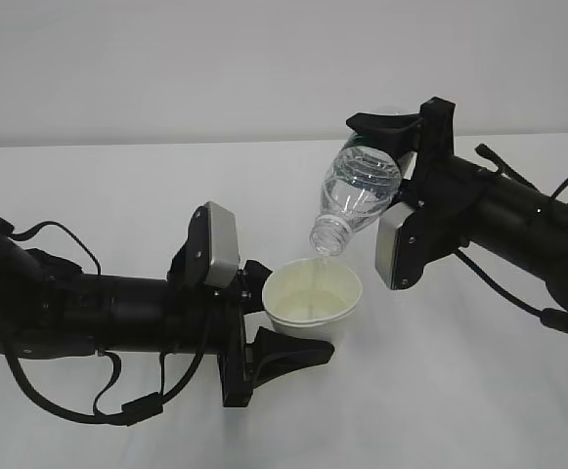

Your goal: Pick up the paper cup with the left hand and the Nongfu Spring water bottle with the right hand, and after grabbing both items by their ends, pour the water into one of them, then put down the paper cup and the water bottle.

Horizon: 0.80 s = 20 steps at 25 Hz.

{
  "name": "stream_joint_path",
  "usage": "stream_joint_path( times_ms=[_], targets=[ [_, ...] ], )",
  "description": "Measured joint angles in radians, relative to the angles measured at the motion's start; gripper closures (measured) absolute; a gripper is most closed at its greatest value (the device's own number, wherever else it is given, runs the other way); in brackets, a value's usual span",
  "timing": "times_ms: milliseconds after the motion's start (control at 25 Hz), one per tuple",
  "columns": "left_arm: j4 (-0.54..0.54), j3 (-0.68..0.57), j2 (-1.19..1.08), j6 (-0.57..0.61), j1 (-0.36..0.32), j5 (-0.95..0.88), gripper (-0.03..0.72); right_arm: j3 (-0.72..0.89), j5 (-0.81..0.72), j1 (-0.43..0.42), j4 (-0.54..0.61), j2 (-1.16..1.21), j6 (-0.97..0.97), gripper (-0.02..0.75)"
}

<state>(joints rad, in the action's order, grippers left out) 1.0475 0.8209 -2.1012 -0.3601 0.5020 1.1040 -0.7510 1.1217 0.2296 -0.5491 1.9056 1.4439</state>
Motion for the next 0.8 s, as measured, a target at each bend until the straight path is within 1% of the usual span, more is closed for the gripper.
stream_joint_path(
  times_ms=[800],
  targets=[
    [0.0,0.0,0.0,0.0,0.0,-0.003,0.211,0.0,0.001,0.0,0.002,0.0,0.0,0.255]
  ],
)
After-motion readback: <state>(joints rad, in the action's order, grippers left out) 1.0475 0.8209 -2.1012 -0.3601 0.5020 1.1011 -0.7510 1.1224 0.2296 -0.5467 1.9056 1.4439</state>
